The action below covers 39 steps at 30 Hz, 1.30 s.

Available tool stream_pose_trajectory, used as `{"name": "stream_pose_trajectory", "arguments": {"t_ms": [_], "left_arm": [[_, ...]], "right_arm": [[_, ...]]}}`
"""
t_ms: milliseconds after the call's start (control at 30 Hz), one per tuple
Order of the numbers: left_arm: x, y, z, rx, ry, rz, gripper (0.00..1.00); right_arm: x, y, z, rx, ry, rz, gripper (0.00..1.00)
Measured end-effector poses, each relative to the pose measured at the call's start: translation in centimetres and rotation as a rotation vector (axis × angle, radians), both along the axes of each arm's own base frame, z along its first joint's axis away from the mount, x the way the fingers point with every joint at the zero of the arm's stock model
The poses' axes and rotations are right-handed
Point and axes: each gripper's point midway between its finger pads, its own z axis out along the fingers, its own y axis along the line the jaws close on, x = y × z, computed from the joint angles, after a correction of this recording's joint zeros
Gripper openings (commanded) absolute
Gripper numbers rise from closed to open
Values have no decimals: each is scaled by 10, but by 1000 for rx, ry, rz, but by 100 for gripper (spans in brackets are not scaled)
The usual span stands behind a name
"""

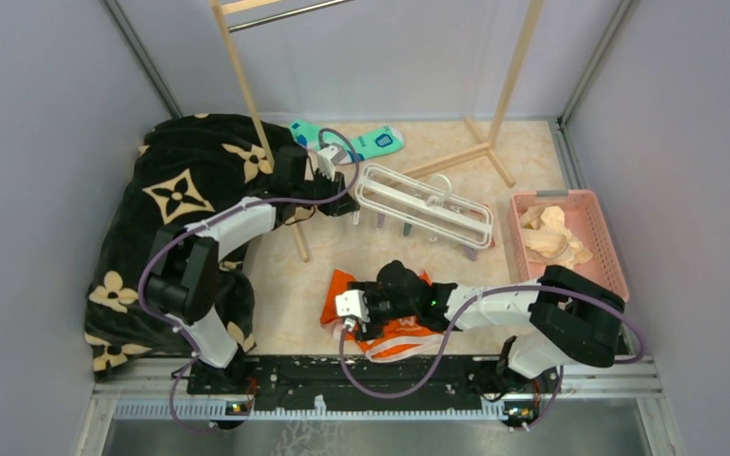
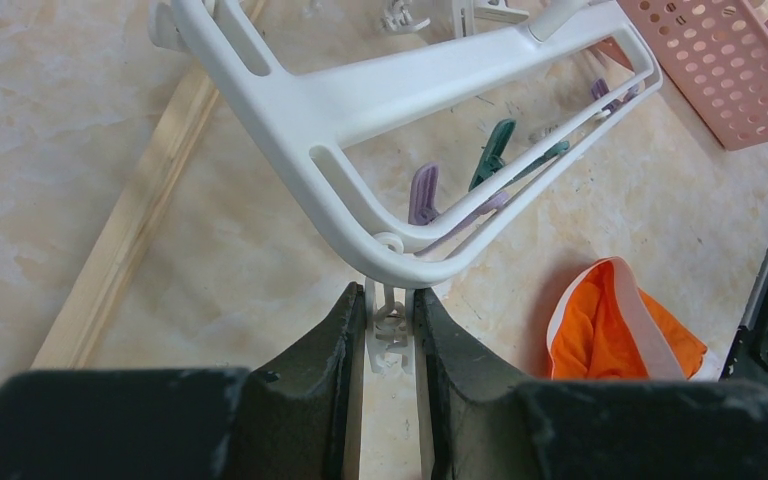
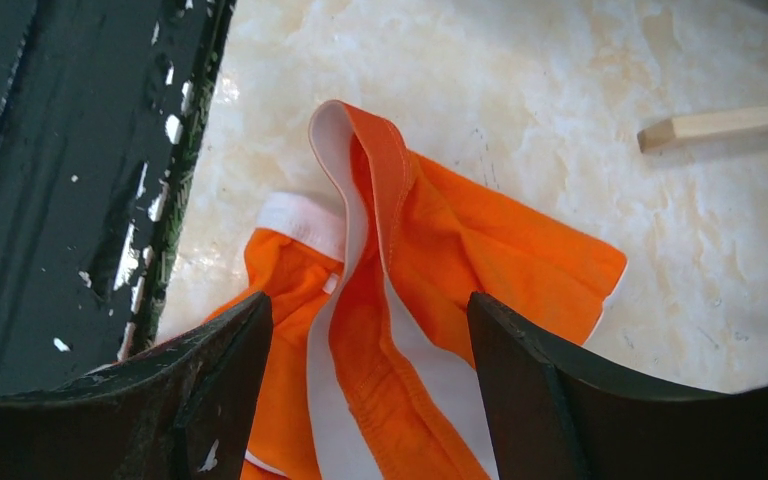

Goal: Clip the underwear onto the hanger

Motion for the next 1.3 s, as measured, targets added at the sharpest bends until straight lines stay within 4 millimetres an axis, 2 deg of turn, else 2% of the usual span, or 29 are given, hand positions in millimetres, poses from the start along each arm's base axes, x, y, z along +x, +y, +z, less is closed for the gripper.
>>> {"name": "stream_pose_trajectory", "arguments": {"t_ms": [167,500,700,1033,1133,1300], "left_arm": [[0,-1,-2,0,4,-3,0],[2,-2,-1,-2,9,-9,0],[0,-3,-3,-3,20,-17,0],[0,-4,-2,-5,25,-24,0],[0,-5,-2,-7,25,-27,0],[-2,-6,-1,-13,27,-36,0]], "right_arm": [[7,-7,-10,-34,7,-18,63],[12,-6,-11,-30,-13,-22,50],[13,-3,-10,-22,-17,-22,28],[12,-3,-11,-36,6,-29,5],[13,1,-3,-56,50,-51,1],[23,18,31,-55,147,-121,0]]}}
